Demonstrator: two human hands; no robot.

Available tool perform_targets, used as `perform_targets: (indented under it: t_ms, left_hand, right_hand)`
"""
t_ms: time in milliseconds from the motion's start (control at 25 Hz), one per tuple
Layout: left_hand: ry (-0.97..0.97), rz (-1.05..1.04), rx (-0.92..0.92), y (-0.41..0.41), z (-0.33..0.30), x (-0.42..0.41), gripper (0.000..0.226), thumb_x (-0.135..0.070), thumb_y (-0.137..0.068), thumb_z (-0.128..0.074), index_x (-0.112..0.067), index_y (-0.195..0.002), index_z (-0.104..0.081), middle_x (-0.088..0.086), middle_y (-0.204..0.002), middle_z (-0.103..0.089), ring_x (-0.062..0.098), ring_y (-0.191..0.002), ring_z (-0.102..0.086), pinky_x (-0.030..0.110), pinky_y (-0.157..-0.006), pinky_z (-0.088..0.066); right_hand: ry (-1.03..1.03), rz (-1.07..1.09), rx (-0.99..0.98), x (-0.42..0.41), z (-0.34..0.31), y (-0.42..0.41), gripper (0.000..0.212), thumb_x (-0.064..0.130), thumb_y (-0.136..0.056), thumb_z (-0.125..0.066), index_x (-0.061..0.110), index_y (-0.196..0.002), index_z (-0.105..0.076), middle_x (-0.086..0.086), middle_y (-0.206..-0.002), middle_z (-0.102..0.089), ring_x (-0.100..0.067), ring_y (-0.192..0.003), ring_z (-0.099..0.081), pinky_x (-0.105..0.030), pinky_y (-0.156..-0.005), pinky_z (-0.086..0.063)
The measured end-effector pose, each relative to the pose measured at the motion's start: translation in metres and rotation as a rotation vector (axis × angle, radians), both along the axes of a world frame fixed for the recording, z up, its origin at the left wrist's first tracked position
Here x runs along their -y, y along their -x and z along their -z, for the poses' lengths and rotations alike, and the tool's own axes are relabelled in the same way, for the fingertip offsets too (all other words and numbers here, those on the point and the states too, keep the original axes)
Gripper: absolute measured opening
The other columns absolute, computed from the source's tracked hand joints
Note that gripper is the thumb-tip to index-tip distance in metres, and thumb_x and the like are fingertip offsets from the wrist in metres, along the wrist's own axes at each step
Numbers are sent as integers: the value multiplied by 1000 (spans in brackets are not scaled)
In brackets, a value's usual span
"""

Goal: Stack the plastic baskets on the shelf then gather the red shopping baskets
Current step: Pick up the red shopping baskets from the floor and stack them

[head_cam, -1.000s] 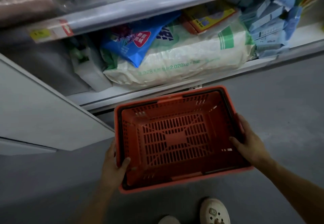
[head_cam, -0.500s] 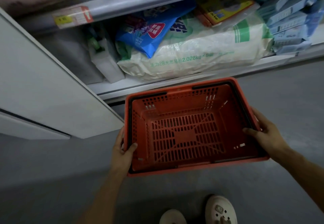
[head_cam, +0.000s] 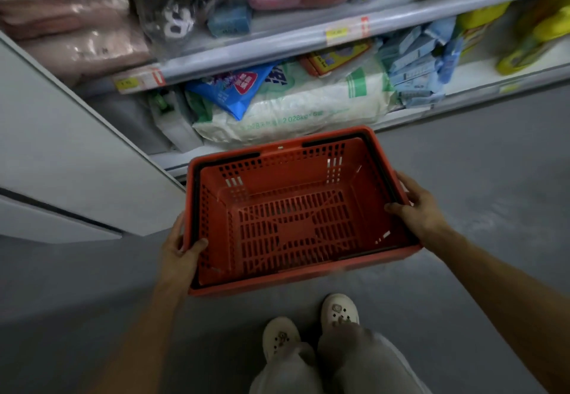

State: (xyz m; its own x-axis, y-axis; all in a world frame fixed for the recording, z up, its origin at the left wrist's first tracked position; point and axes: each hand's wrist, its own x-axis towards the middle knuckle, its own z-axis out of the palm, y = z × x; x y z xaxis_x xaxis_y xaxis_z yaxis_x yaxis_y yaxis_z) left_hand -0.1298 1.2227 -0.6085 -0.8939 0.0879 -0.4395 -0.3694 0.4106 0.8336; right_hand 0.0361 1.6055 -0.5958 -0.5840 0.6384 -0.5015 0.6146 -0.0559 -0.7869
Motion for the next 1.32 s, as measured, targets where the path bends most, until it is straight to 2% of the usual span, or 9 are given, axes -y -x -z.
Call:
perform_targets:
  t_ms: [160, 280, 440, 680, 800, 880, 960, 1120, 1320]
  left_hand:
    - [-32, -9, -23, 0, -94, 5, 67, 2, -88, -63, -35, -142, -47, 9, -117, -66, 22, -100, -66, 36, -86, -54]
    - [-47, -53, -61, -2, -165, 13, 67, -2, -87, -67, -37, -141, -47, 11, -121, -65, 27, -108, -64, 41, -92, -52]
    - [-98, -81, -91, -7, -252, 27, 66, 4, -85, -65, -33, -138, -52, 14, -118, -68, 30, -106, -66, 47, -97, -52]
    - [-170, -129, -126, -13, -364, 50, 68, 6, -85, -64, -37, -137, -52, 9, -118, -71, 26, -106, -69, 47, -94, -54]
    - [-202, -173, -185, -21, -403, 53, 67, 8, -85, -63, -36, -136, -54, 7, -116, -71, 24, -104, -69, 41, -88, -56]
    - [-218, -227, -224, -32, -426, 51, 66, 8, -85, -63, -36, -134, -56, 1, -112, -72, 21, -101, -70, 41, -87, -57]
    - [-220, -300, -245, -47, -444, 45, 64, 7, -86, -63, -38, -131, -59, -2, -105, -74, 18, -95, -72, 40, -84, -59]
    - [-221, -430, -275, -88, -471, 28, 62, 6, -86, -63, -52, -109, -62, 1, -104, -73, 18, -93, -71, 34, -74, -60]
    - [-225, -609, -293, -132, -486, 11, 66, 9, -85, -63, -38, -131, -56, -1, -100, -72, 16, -85, -71, 34, -72, -59]
  right_hand:
    - [-73, -8, -43, 2, -108, 2, 71, -10, -80, -59, 32, -137, -47, -10, -106, -62, -7, -76, -61, -9, -56, -50]
    - [-85, -28, -89, 3, -176, 3, 73, -6, -80, -63, 38, -135, -48, -11, -108, -65, -14, -80, -66, -18, -61, -54]
    - [-95, -35, -186, 12, -255, 3, 78, -9, -76, -65, 44, -131, -47, -13, -108, -68, -10, -73, -66, -19, -66, -56]
    - [-114, -75, -258, 27, -367, 13, 70, -5, -79, -66, 37, -133, -51, -13, -98, -69, -12, -64, -66, -25, -63, -59]
    - [-122, -111, -316, 27, -402, 22, 69, -3, -81, -65, 38, -135, -48, -13, -100, -67, -18, -73, -64, -36, -76, -56]
    - [-98, -142, -351, 23, -420, 30, 68, 1, -82, -66, 39, -135, -48, -11, -103, -67, -19, -78, -65, -35, -79, -52]
    - [-51, -180, -375, 16, -436, 37, 66, 2, -83, -66, 42, -133, -50, -9, -104, -68, -21, -79, -67, -33, -73, -53]
    - [53, -256, -409, -1, -466, 48, 63, -1, -84, -62, 41, -130, -54, -4, -98, -68, -18, -75, -65, -21, -48, -54]
    - [87, -416, -417, -16, -490, 69, 63, -5, -84, -60, 35, -132, -54, -11, -102, -65, -23, -71, -63, -22, -45, -54]
